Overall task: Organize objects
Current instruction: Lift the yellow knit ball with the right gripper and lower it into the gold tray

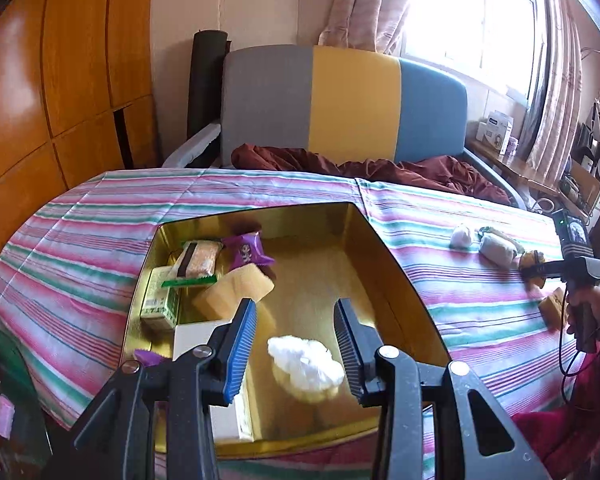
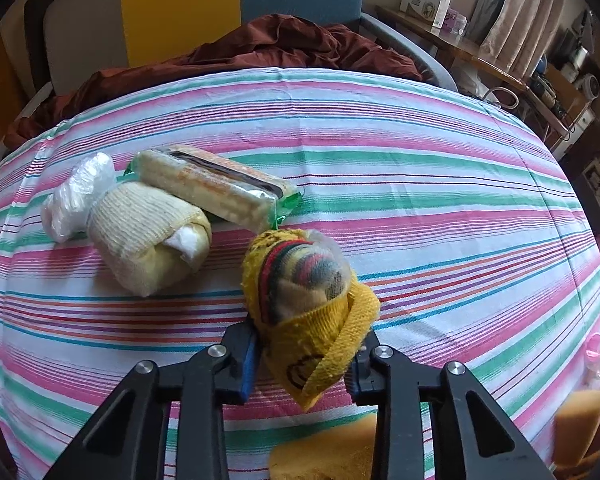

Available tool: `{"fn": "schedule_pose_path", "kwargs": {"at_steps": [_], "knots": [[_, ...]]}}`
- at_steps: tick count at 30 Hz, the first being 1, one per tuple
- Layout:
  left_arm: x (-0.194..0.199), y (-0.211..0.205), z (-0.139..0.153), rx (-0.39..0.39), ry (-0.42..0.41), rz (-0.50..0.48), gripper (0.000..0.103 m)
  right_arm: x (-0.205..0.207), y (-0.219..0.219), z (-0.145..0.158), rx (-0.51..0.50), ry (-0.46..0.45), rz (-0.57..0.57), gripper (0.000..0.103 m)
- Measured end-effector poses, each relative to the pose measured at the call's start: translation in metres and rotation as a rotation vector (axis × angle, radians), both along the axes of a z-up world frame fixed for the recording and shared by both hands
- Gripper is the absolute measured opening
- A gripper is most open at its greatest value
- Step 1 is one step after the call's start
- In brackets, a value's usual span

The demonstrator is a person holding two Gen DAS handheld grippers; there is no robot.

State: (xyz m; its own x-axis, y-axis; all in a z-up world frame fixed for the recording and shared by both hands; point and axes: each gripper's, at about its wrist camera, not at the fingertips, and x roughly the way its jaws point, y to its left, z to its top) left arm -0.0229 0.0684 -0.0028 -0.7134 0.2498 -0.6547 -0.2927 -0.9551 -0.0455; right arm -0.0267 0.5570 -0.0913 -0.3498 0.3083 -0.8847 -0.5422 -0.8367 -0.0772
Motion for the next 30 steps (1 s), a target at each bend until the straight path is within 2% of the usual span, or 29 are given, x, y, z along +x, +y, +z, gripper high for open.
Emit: {"fn": "schedule_pose_path", "kwargs": {"at_steps": [4,13,16,22,26,30], "knots": [[0.007,-0.002,-0.001,0.0,0.011,-0.004,0.04,0.005,-0.002,0.011,0.017,0.042,-0.008,0.033],[0.006,-0.014,-0.01,0.035,-0.028,0.008,0.04,0.005,-0.017,0.028,0.024,0.094,0.041,0.033],[0.007,-0.019,-0.013,0.05,-0.038,0.018,0.04,0.007,-0.018,0.025,-0.031,0.095,0.045,0.033],[0.005,-0.033,-0.012,0.073,-0.032,0.045,0.04,0.01,-0.047,0.055,-0.095,0.217,0.175,0.033],[0.004,-0.041,-0.012,0.078,-0.035,0.063,0.04,0.002,-0.082,0.069,-0.111,0.244,0.273,0.033],[0.003,-0.054,-0.013,0.081,-0.035,0.091,0.04,-0.013,-0.134,0.082,-0.146,0.272,0.393,0.033]]}}
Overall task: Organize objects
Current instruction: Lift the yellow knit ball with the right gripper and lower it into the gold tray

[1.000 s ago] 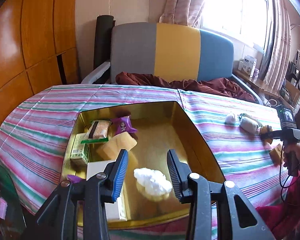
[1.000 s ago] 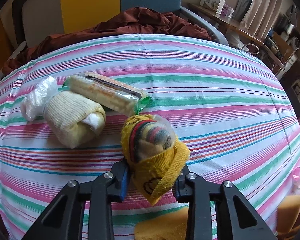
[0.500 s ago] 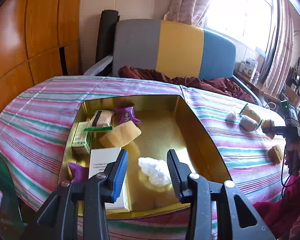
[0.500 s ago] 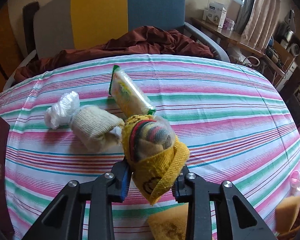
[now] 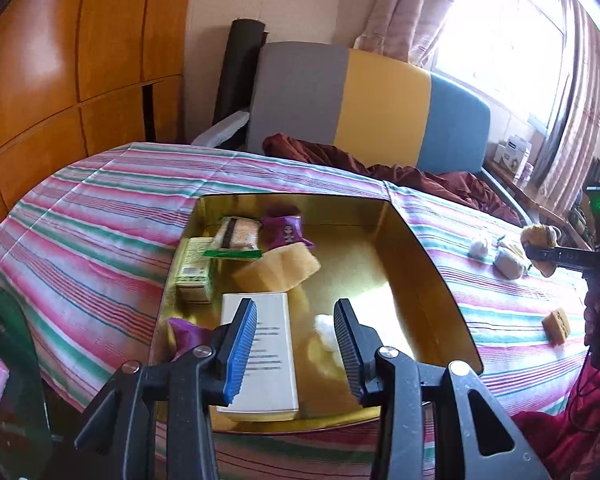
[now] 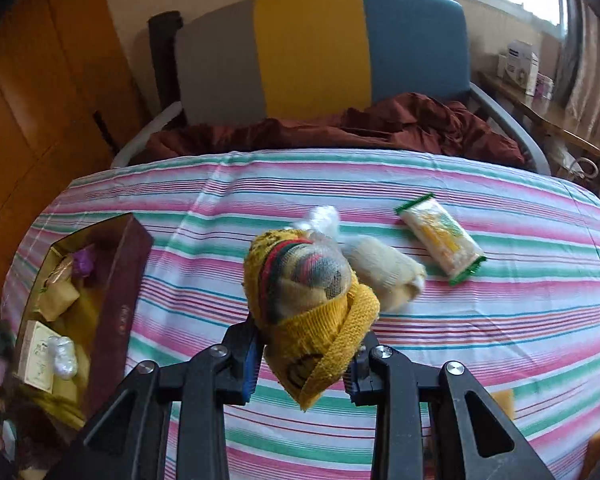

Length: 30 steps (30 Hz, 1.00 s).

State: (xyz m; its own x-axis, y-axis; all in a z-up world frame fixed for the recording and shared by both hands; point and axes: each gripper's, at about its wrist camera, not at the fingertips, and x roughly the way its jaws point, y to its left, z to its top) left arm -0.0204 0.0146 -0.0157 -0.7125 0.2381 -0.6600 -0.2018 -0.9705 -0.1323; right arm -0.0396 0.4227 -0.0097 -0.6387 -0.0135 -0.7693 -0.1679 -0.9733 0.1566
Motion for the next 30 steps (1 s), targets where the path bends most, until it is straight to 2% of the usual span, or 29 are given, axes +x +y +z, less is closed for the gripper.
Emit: {"fn": "schedule_pose_path", "kwargs": {"at_steps": [6,9,13,17,20,22,23,27,30], "knots": [[-0.003,-0.026,0.001,0.014,-0.005,0.064,0.04,-0.029,-0.1,0.016,-0.046,0.053,0.218,0.033],[-0.004,-0.033,0.0,0.02,-0.008,0.083,0.04,-0.046,-0.144,0.014,-0.079,0.052,0.3,0.034],[-0.006,-0.04,-0.005,0.031,-0.022,0.096,0.04,-0.073,-0.196,-0.013,-0.107,-0.011,0.359,0.035],[-0.007,-0.043,-0.01,0.039,-0.039,0.094,0.04,-0.098,-0.236,-0.053,-0.07,-0.128,0.379,0.039],[-0.008,-0.045,-0.012,0.042,-0.046,0.095,0.04,-0.103,-0.259,-0.072,-0.084,-0.178,0.421,0.048],[-0.01,-0.047,-0.013,0.046,-0.049,0.1,0.04,-0.101,-0.266,-0.075,-0.119,-0.173,0.436,0.067],[-0.01,-0.047,-0.014,0.047,-0.049,0.104,0.04,-0.098,-0.268,-0.075,-0.138,-0.164,0.443,0.071],[-0.011,-0.049,-0.015,0.049,-0.056,0.112,0.04,-0.088,-0.268,-0.069,-0.176,-0.133,0.459,0.076],[-0.01,-0.048,-0.014,0.045,-0.053,0.108,0.04,-0.082,-0.265,-0.06,-0.167,-0.104,0.448,0.081]]}}
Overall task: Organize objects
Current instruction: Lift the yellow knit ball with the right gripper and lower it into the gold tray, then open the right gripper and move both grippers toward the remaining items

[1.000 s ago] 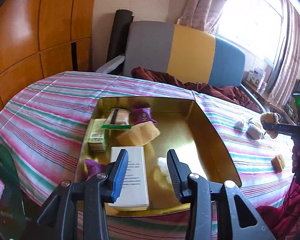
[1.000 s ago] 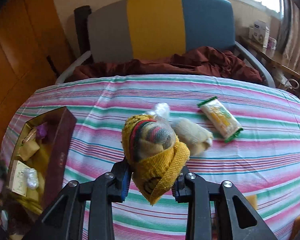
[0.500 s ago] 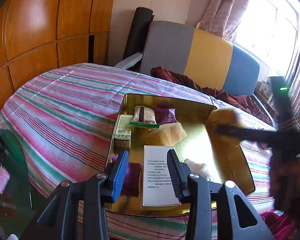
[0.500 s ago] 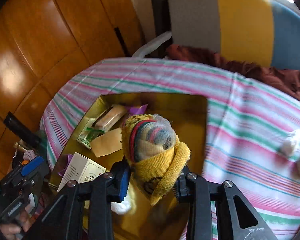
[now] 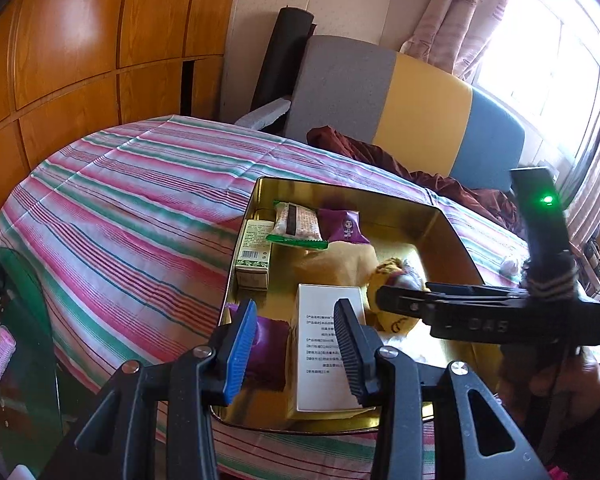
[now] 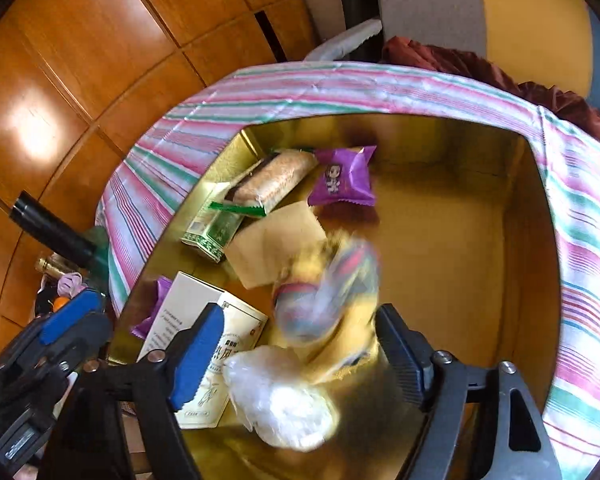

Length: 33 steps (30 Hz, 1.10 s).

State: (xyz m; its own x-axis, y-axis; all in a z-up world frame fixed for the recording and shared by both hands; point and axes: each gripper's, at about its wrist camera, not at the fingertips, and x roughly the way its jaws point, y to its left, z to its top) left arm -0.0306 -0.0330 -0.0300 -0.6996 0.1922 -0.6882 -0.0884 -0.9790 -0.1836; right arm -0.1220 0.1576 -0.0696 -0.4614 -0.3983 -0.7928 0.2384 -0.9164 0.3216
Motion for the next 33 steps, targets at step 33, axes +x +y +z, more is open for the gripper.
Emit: {"fn": "schedule_pose_path", "kwargs": {"at_steps": [33], "knots": [[0.017,0.086,0.02,-0.109,0.044,-0.238,0.04,0.083,0.196,0.069,0.07,0.158,-0.363,0.086]]}}
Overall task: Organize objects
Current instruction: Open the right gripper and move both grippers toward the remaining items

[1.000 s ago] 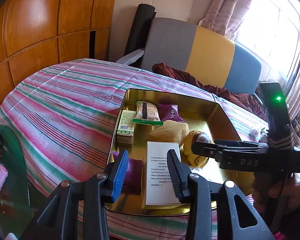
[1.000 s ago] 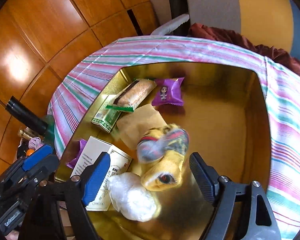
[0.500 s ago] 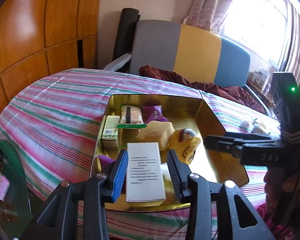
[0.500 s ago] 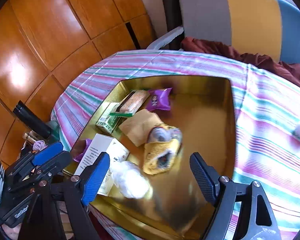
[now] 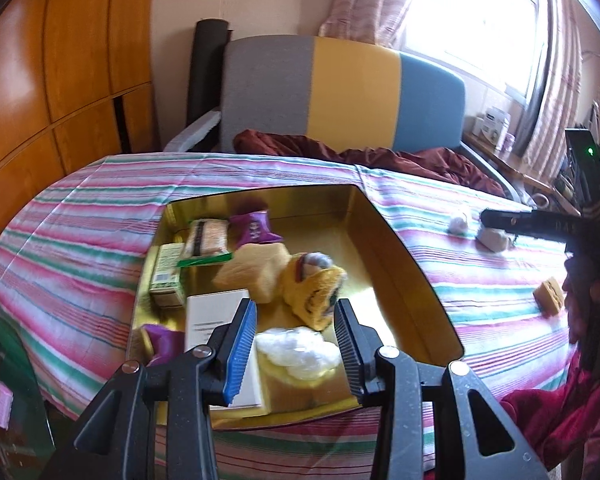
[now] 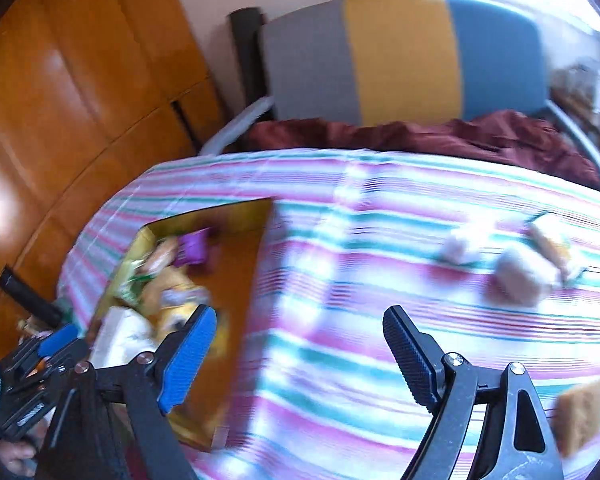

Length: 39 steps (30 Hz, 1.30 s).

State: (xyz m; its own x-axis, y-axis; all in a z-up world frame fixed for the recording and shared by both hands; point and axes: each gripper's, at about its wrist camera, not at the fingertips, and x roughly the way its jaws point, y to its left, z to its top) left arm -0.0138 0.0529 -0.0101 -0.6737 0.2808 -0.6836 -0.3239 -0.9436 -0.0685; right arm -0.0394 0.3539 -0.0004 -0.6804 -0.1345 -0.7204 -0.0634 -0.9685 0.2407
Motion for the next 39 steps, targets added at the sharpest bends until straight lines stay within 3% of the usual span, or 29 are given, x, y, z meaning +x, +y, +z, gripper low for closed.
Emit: {"fn": "schedule_pose_path", "kwargs": {"at_steps": [2,4,9,15,21,39], "knots": [[0.0,0.01,0.0,-0.008,-0.004,-0.021,0.04,0.003,0.028,0.002,0.023,-0.003,-0.055,0.087],[-0.002,0.021,0.0,-0.009,-0.016,-0.055,0.04,0.006,0.06,0.001,0.036,-0.009,-0.129,0.096],[-0.007,0.054,0.003,-0.018,-0.034,-0.134,0.044,0.024,0.154,-0.009,0.02,-0.013,-0.402,0.102],[-0.018,0.105,0.018,-0.01,-0.032,-0.237,0.044,0.069,0.239,-0.04,-0.208,-0.031,-0.744,0.102],[-0.05,0.169,0.016,0.017,-0.123,-0.318,0.044,0.071,0.243,-0.035,-0.238,-0.001,-0.73,0.102],[-0.152,0.326,-0.043,-0.08,-0.239,-0.44,0.044,0.069,0.237,-0.04,-0.374,0.001,-0.642,0.102]]}}
